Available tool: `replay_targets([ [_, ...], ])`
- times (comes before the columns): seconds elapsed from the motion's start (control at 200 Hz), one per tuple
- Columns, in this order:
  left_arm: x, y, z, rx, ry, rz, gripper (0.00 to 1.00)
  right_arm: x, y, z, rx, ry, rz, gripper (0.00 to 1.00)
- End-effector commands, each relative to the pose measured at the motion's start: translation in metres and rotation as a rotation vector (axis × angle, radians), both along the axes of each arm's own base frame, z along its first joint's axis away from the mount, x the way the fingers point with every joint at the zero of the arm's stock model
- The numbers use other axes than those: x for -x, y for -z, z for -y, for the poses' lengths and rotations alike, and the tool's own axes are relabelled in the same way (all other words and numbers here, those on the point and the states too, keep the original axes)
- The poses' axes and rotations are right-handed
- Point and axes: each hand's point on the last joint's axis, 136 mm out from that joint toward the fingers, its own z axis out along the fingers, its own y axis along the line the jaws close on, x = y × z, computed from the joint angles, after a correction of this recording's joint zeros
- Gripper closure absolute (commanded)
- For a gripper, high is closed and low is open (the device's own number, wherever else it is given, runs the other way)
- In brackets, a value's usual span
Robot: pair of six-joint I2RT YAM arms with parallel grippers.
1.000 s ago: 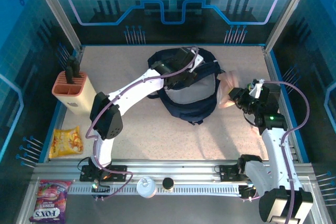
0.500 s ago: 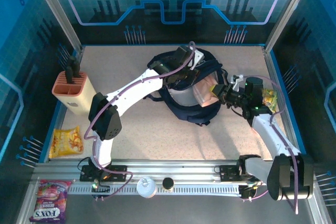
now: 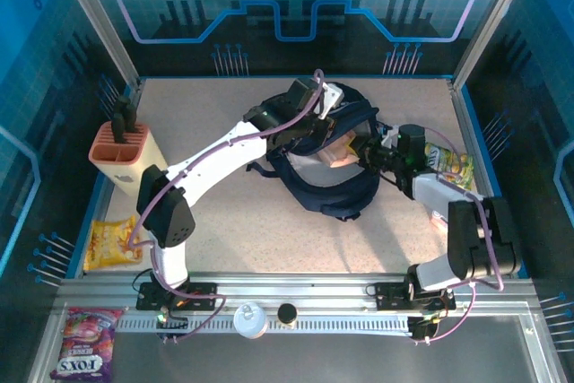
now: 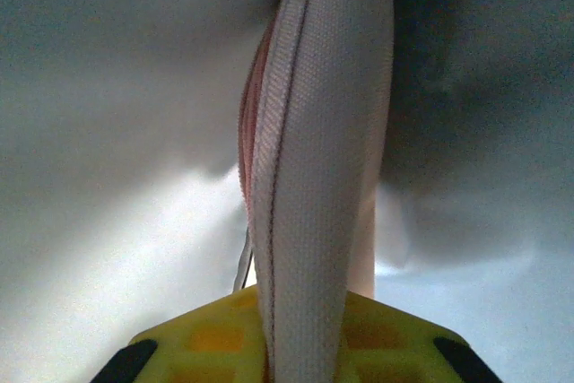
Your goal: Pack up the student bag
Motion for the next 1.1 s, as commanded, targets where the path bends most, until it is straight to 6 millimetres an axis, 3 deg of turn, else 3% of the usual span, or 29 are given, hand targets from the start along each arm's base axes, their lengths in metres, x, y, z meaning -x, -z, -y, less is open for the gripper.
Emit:
replay_targets([
  [0.0, 0.007, -0.069, 0.008, 0.178, 0.023, 0.107, 1.00, -0.028, -0.007, -0.008, 0.010, 0.055, 0.030, 0.83],
  [0.1, 0.007, -0.068, 0.008, 0.180, 0.021, 0.103, 1.00, -0.042, 0.002, -0.013, 0.061, 0.073, 0.009, 0.78],
  [0.17, 0.006, -0.068, 0.008, 0.175, 0.016, 0.103, 1.00, -0.046, 0.008, -0.014, 0.099, 0.072, -0.010, 0.69],
  [0.225, 0.006, -0.067, 0.008, 0.173, 0.014, 0.104, 1.00, -0.043, 0.017, -0.013, 0.120, 0.069, -0.043, 0.60],
  [0.295, 0.005, -0.064, 0.007, 0.166, 0.012, 0.098, 1.00, -0.040, 0.012, -0.011, 0.134, 0.068, -0.033, 0.51],
  [0.445, 0.005, -0.061, 0.010, 0.159, 0.027, 0.095, 1.00, -0.007, 0.008, -0.012, 0.066, 0.028, -0.078, 0.33],
  [0.525, 0.005, -0.060, 0.011, 0.158, 0.031, 0.097, 1.00, 0.009, 0.002, -0.014, 0.055, 0.000, -0.078, 0.31],
  [0.705, 0.005, -0.059, 0.011, 0.159, 0.028, 0.098, 1.00, 0.050, 0.022, 0.005, 0.196, 0.038, -0.172, 0.26],
  [0.855, 0.005, -0.057, 0.010, 0.159, 0.024, 0.092, 1.00, 0.071, 0.026, 0.015, 0.288, 0.072, -0.189, 0.26],
  [1.096, 0.005, -0.053, 0.009, 0.154, 0.020, 0.084, 1.00, 0.093, 0.030, 0.000, 0.334, 0.073, -0.205, 0.30],
])
